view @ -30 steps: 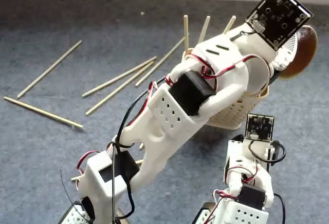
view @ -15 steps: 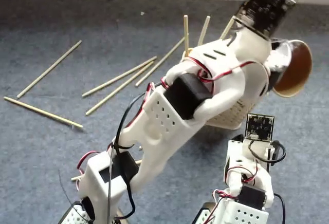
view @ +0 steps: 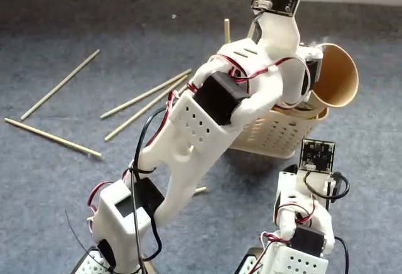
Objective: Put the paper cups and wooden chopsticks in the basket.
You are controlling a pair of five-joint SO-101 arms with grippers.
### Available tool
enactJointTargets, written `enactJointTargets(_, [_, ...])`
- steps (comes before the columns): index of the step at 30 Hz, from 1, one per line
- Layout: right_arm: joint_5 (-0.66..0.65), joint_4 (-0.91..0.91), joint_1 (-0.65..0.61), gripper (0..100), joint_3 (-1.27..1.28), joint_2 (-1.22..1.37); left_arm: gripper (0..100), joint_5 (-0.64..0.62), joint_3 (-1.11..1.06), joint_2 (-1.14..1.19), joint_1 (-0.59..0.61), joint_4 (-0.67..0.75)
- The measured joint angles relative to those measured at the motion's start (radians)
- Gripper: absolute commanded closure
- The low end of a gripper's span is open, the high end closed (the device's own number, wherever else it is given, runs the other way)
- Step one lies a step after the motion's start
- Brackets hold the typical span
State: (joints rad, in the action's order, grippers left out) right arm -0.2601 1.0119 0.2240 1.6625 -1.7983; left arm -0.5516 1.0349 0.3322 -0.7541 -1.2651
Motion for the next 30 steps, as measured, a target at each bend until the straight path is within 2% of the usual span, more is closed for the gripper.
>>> enactJointTargets(10, [0.0,0.0,0.0,66.3,0.0,0.0,99,0.0,-0.003,0.0,0.003,0.0])
enactJointTargets(19, [0.0,0.0,0.0,66.3,0.0,0.0,99,-0.002,-0.005,0.0,0.071,0.0])
enactJointTargets(21, [0.0,0.0,0.0,66.3,0.0,0.0,94,0.009,-0.005,0.0,0.083,0.002])
enactJointTargets(24, [0.0,0.0,0.0,66.3,0.0,0.0,78,0.018,-0.005,0.0,0.086,0.006])
enactJointTargets(26, [0.0,0.0,0.0,66.3,0.0,0.0,68,-0.035,-0.005,0.0,0.089,0.006])
enactJointTargets(28, [0.0,0.0,0.0,66.3,0.0,0.0,64,-0.115,-0.005,0.0,0.097,0.006])
enactJointTargets(30, [0.0,0.0,0.0,66.3,0.0,0.0,65,-0.152,-0.005,0.0,0.1,0.006])
